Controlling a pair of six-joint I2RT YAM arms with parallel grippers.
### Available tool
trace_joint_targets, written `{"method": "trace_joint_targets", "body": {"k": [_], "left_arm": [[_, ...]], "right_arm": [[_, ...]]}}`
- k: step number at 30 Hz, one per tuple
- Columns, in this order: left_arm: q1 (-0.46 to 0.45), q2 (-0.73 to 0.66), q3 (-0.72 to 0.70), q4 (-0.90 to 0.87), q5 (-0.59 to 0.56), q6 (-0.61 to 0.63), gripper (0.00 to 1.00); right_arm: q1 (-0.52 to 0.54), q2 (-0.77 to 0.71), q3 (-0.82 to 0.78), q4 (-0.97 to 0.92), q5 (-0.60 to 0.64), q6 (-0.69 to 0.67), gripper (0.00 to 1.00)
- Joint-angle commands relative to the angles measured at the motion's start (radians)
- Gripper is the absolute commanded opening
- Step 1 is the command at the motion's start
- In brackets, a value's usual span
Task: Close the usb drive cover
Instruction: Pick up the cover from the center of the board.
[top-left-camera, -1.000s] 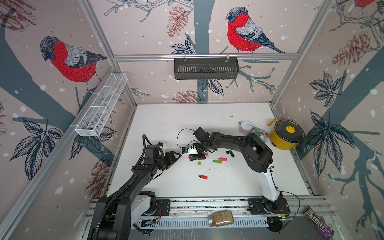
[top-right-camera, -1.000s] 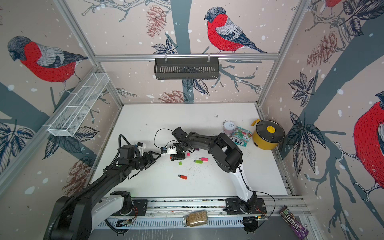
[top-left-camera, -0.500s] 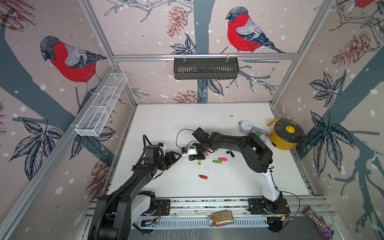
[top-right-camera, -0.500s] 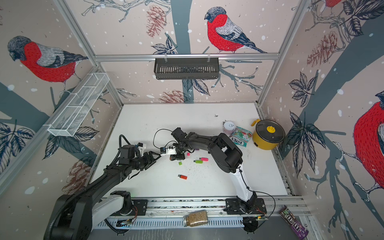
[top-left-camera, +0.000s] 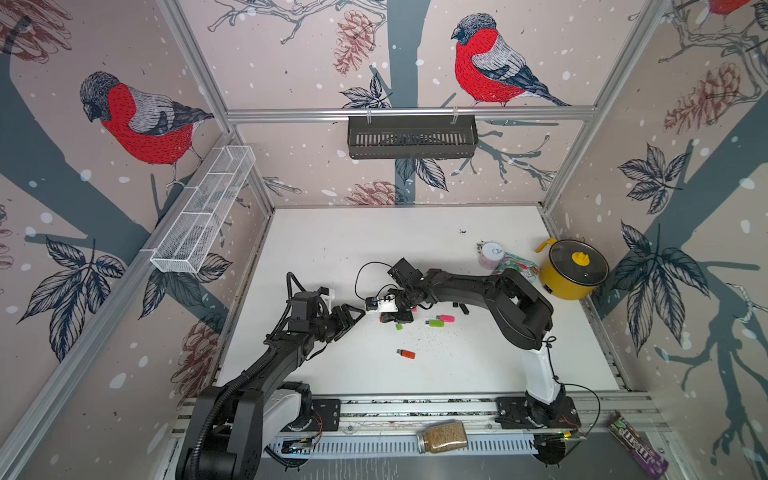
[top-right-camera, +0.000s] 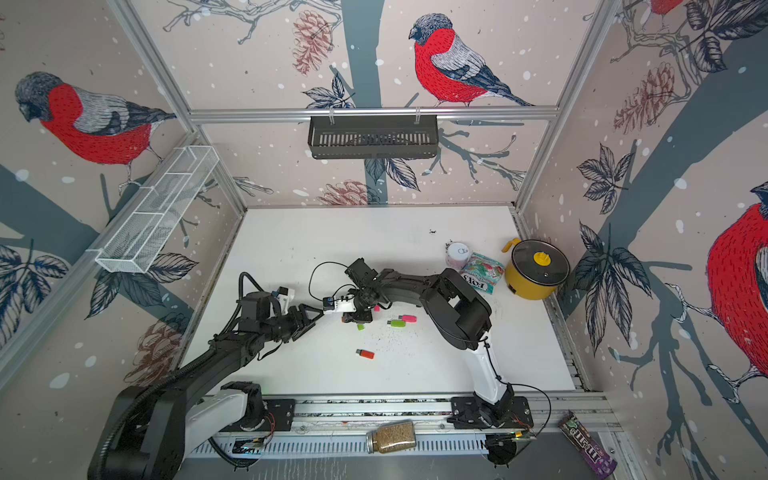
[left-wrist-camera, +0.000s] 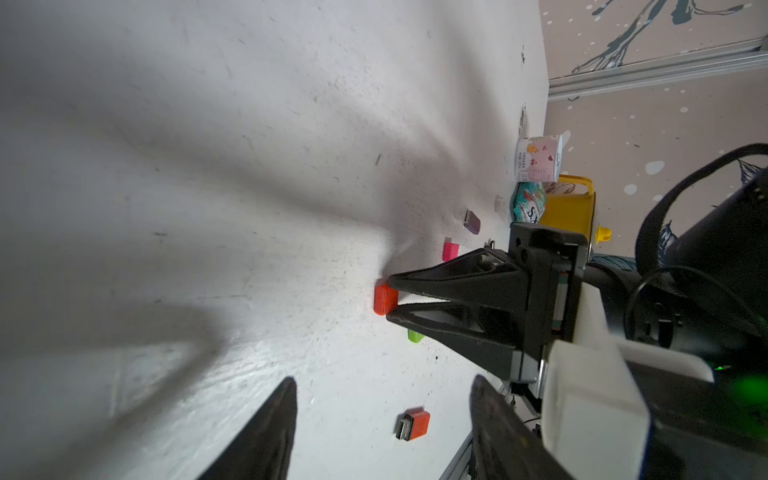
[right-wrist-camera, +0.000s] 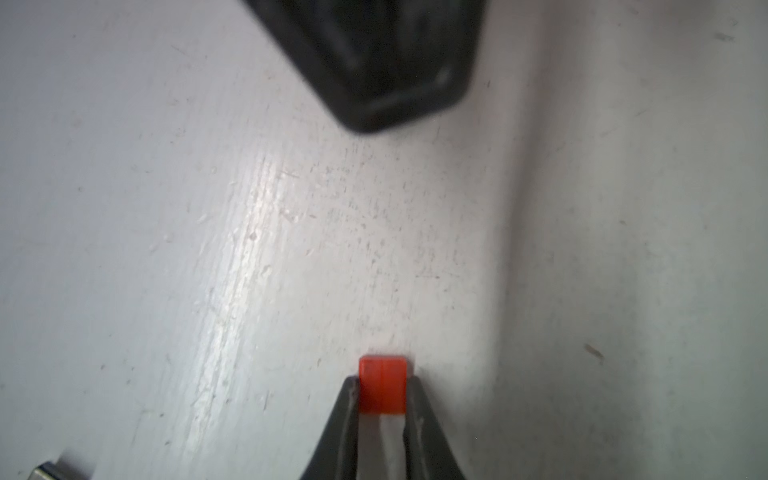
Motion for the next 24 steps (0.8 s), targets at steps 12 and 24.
{"method": "trace_joint_targets", "body": {"k": [12,24], "left_arm": [[-0.012,0.099,-0.052,0.265,0.114,-0.097,0.61],[-0.02,0.212,-0.063,0.382,0.157,-0.145,0.54]], "right_arm": [[-0.006,-0.066,-0.082,0.163,-0.125,0.112,0.19],[-0.005,-0.063,-0.076,0.177,-0.169,0.114,0.2]]}}
